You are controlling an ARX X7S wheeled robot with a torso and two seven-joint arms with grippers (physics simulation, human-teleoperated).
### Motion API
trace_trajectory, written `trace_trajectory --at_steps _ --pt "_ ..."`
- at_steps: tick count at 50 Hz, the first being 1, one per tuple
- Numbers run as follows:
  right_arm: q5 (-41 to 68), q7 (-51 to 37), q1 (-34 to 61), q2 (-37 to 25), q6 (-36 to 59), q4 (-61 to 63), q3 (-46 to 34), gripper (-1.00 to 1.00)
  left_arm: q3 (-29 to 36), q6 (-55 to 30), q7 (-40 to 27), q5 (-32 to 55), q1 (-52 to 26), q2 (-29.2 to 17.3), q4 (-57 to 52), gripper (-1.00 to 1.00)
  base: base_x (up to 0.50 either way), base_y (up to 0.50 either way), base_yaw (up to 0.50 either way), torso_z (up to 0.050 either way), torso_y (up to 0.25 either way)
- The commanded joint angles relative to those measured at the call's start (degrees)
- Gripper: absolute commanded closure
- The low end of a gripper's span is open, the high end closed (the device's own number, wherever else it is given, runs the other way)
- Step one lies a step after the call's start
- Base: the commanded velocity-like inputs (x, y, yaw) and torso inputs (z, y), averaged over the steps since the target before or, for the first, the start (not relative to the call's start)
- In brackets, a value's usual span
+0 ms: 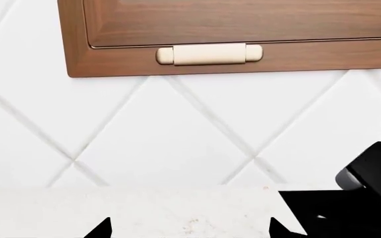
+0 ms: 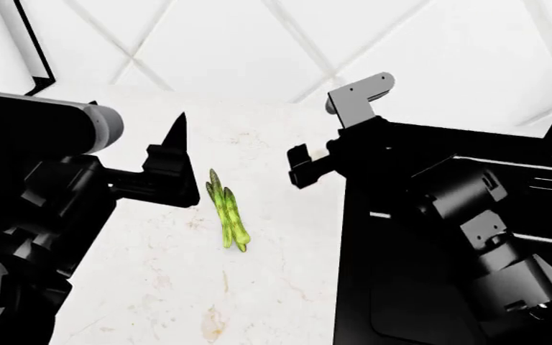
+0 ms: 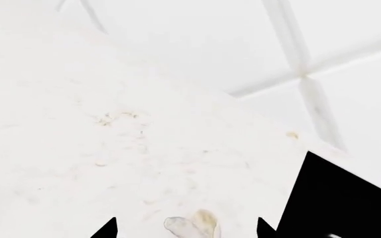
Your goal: Pick up the fruits and vegetables and place them in the sink. Turn on the sink faucet to wash them. Then turn the sink off and put them in the tray.
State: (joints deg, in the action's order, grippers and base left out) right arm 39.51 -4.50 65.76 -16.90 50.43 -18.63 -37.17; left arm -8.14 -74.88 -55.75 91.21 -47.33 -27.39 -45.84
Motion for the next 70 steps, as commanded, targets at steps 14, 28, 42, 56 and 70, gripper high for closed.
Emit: trace_trajectory --at_steps 14,28,42,56,70 --pt "-4.8 4.6 4.3 5.1 -5.7 -16.8 -3.7 -1.00 1.4 1.5 0.5 -0.5 0.5 -1.1 0.0 -1.00 0.00 0.00 0.00 0.000 0.000" --pt "-5.5 5.7 4.8 6.9 -6.4 -22.5 -4.7 -1.00 1.8 2.2 1.9 -2.1 1.3 -1.6 -0.1 -1.00 0.00 0.00 0.00 0.000 0.000" --pt "-5.7 6.0 4.7 7.6 -6.8 -25.1 -5.1 -1.00 1.9 3.0 2.6 -3.0 2.3 -2.0 -0.4 -1.00 0.00 0.00 0.00 0.000 0.000" --pt "-6.1 6.0 4.4 7.3 -6.6 -24.8 -6.0 1.00 2.4 3.7 3.4 -3.9 2.8 -2.2 -0.4 -1.00 0.00 0.00 0.00 0.000 0.000" --pt "-3.9 0.0 3.6 2.2 -2.9 -13.1 -2.8 1.00 3.3 4.3 4.8 -6.1 4.2 -2.0 -0.8 -1.00 0.00 0.00 0.00 0.000 0.000"
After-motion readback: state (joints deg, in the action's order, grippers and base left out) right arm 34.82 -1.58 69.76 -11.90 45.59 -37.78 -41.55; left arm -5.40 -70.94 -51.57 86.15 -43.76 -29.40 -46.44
